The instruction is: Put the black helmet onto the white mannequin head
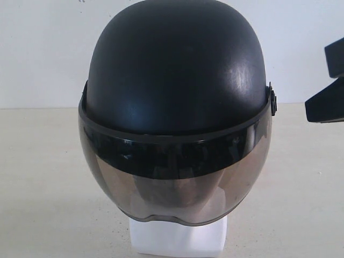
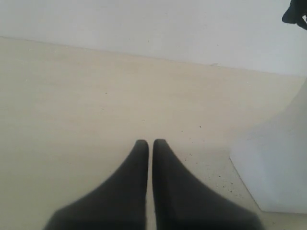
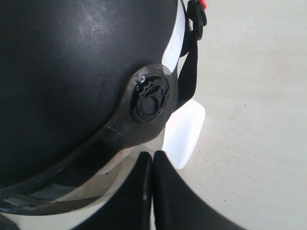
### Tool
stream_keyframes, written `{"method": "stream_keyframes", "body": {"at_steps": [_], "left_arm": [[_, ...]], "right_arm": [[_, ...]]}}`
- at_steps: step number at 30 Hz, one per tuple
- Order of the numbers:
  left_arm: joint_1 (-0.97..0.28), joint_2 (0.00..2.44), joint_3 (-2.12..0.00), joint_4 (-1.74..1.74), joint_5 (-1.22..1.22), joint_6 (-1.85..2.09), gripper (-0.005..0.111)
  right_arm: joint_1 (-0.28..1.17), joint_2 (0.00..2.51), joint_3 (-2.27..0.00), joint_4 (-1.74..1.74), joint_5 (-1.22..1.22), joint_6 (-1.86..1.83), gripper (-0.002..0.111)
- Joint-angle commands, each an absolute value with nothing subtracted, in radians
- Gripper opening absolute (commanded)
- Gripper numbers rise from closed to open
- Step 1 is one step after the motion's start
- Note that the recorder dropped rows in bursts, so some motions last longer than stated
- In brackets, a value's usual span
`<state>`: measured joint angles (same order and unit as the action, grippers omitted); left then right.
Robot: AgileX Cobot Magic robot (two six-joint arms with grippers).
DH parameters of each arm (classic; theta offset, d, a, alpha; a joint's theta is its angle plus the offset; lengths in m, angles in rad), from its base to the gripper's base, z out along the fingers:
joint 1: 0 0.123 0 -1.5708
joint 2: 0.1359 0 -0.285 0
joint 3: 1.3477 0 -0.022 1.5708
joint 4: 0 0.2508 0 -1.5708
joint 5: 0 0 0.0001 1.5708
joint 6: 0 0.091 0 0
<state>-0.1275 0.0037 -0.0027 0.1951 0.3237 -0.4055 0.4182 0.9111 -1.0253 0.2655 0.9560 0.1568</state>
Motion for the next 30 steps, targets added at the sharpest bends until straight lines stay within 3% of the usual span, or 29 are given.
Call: {"method": "stream_keyframes", "body": {"at_steps": [1,18,30], "left_arm": [[-0.123,0.000,0.000,0.203,0.328,-0.379,0.004],[-0.117,0.000,0.000,0.203,0.328,-0.379,0.004],[0.123,0.000,0.000,0.203,0.328,-0.379,0.004]], "right_arm": [[0.419,0.906,-1.020,0.259,0.946,0.148,0.000],[0.419,0.906,-1.020,0.259,0.946,0.148,0.000],[0.419,0.906,-1.020,0.259,0.948,0.147,0.000]]}}
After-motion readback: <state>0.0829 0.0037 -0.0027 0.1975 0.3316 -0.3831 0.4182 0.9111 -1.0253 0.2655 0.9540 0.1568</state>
